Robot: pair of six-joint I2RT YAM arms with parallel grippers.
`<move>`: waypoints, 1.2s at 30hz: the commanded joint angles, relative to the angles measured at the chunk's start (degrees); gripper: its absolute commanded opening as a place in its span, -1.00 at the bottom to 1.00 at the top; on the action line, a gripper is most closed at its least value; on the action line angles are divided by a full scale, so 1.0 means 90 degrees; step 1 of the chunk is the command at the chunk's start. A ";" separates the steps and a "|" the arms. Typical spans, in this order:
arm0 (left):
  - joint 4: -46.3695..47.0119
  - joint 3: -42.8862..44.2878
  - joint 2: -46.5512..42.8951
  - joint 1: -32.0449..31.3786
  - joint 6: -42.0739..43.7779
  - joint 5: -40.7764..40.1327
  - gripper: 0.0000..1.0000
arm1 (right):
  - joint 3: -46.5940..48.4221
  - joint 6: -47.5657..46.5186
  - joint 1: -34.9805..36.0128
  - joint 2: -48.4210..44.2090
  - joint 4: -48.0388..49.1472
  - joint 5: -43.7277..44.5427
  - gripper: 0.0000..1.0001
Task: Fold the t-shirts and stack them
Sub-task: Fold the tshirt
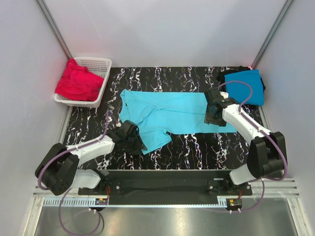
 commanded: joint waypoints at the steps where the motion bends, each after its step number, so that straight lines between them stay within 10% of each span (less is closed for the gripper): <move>1: 0.0056 0.0159 0.0145 -0.0047 -0.0001 0.0234 -0.11 | 0.0246 0.0053 0.0065 -0.0063 -0.0068 0.0235 0.22; 13: -0.0472 0.0374 0.0193 -0.0115 0.0086 -0.0176 -0.58 | 0.0236 0.0112 0.0056 -0.0053 -0.0068 0.0216 0.22; 31: -0.0374 0.0559 0.0682 -0.0369 0.0116 -0.0186 -0.30 | 0.0217 0.0072 0.0056 -0.0122 -0.0087 0.0284 0.22; 36: -0.0403 0.0569 0.0643 -0.0399 0.0145 -0.0235 -1.00 | 0.0217 0.0072 0.0056 -0.0161 -0.0087 0.0294 0.22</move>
